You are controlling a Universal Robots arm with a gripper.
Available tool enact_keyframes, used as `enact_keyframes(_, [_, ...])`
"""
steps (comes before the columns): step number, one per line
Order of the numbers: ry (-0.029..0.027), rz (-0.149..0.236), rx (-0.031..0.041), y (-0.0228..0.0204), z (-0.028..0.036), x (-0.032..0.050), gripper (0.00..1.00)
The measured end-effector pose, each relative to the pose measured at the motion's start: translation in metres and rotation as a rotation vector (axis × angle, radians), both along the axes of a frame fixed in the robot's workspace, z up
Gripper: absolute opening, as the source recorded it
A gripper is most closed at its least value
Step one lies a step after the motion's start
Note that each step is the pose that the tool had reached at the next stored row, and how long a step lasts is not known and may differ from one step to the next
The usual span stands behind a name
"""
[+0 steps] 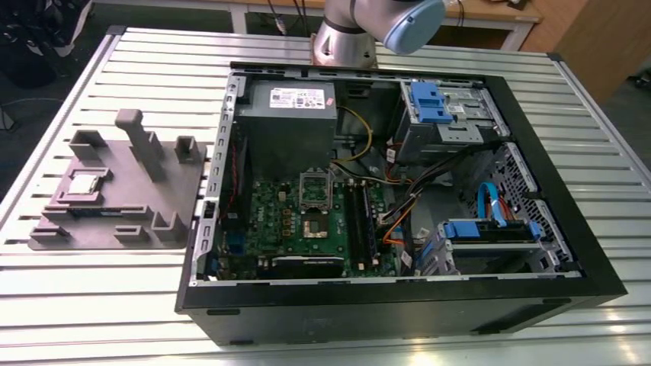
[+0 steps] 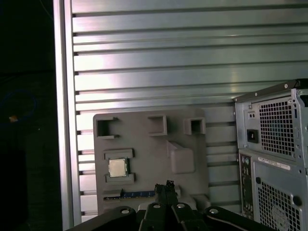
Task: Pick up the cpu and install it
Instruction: 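Reach for the cpu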
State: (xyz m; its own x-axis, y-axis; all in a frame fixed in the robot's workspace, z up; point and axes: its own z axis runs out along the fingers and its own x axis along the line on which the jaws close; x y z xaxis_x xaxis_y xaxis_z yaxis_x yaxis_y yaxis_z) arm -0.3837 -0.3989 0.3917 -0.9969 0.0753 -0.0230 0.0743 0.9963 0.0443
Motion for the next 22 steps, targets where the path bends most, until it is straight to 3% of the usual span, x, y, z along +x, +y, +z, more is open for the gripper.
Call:
enact_keyframes(4, [0.0149, 0.003, -0.0002, 0.0, -0.0005, -0.0002, 0.1])
enact_keyframes(6, [0.0177, 0.006, -0.0022, -0.0001, -0.0011, -0.0017, 0.1])
enact_keyframes(8, [0.0178, 0.012, -0.0025, 0.0, -0.0027, -0.0045, 0.1])
enact_keyframes(18, [0.0178, 0.014, -0.0025, 0.0, -0.005, -0.0336, 0.1])
enact_keyframes(22, [0.0178, 0.014, -0.0025, 0.0, -0.0052, -0.0364, 0.1])
